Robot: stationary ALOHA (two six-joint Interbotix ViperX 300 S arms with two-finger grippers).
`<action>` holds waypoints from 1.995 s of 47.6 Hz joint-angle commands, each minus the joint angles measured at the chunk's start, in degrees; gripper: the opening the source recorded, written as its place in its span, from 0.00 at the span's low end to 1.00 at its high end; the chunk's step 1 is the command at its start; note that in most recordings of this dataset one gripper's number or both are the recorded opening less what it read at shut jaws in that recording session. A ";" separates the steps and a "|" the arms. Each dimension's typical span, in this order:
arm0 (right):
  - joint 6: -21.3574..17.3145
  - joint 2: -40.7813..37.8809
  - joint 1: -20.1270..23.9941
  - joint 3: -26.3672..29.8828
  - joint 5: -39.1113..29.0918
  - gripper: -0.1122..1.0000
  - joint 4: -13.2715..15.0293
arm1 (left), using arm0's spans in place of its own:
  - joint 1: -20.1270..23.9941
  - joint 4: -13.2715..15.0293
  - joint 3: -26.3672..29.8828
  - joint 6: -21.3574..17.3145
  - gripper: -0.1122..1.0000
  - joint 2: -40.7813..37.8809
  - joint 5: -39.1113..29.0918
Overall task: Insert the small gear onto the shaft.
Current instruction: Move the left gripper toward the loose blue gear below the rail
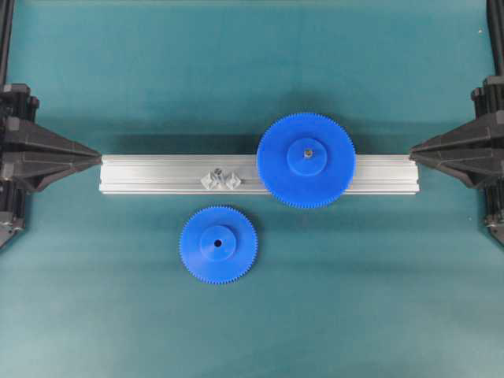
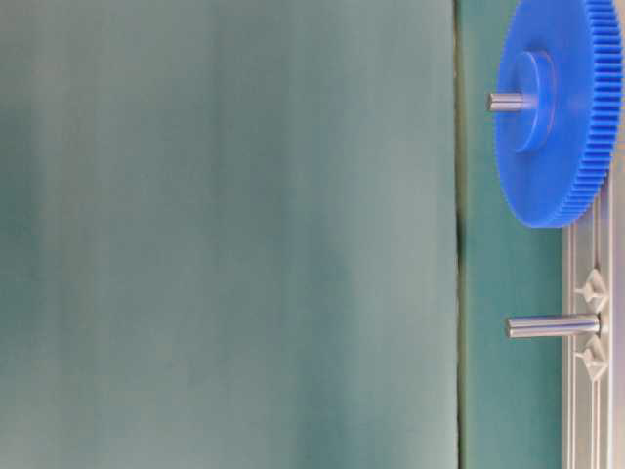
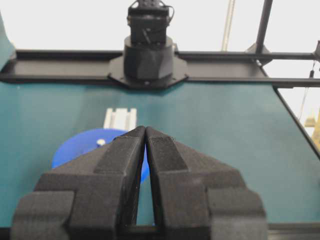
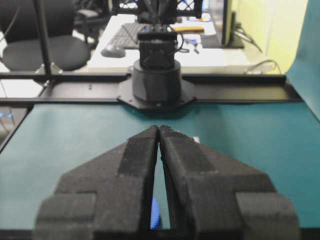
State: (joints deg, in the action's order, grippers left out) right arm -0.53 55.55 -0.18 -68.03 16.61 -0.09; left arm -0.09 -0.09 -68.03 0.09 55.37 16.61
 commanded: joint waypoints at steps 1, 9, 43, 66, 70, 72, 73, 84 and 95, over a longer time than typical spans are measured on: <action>0.53 -0.70 -0.44 0.79 0.26 0.25 -0.18 | -0.35 -0.79 0.88 0.09 0.19 -0.79 0.62; 0.09 -0.62 -0.97 1.41 -6.15 0.16 -1.32 | -0.44 -0.88 1.23 0.18 0.12 -0.79 0.44; 0.26 -1.76 -4.04 2.55 -16.96 0.15 -1.23 | -1.67 -0.88 5.89 3.60 0.10 -9.23 -11.16; 0.26 -1.85 -4.04 3.34 -24.87 0.15 -1.23 | -1.67 -0.88 13.10 4.48 0.10 -20.83 -22.24; 0.18 -1.93 -4.04 3.34 -27.07 0.15 -1.32 | -1.85 -0.79 14.41 4.48 0.10 -23.03 -23.55; 0.18 -2.02 -4.04 3.25 -27.86 0.15 -1.23 | -2.20 -0.88 15.21 4.48 0.10 -24.17 -24.08; 0.18 -2.02 -4.04 3.25 -28.13 0.15 -1.23 | -2.29 -0.88 15.56 4.48 0.10 -24.79 -24.43; 0.18 -2.02 -4.22 2.64 -28.92 0.15 -1.23 | -2.55 -0.88 20.13 4.66 0.10 -31.73 -27.69; 0.18 -2.02 -4.57 2.02 -28.56 0.15 -1.23 | -2.55 -0.88 23.73 4.92 0.10 -36.39 -30.94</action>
State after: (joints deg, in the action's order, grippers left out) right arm -0.53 54.05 -4.39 -66.53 -12.39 -1.23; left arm -2.37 -0.88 -46.58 4.83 19.42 -14.33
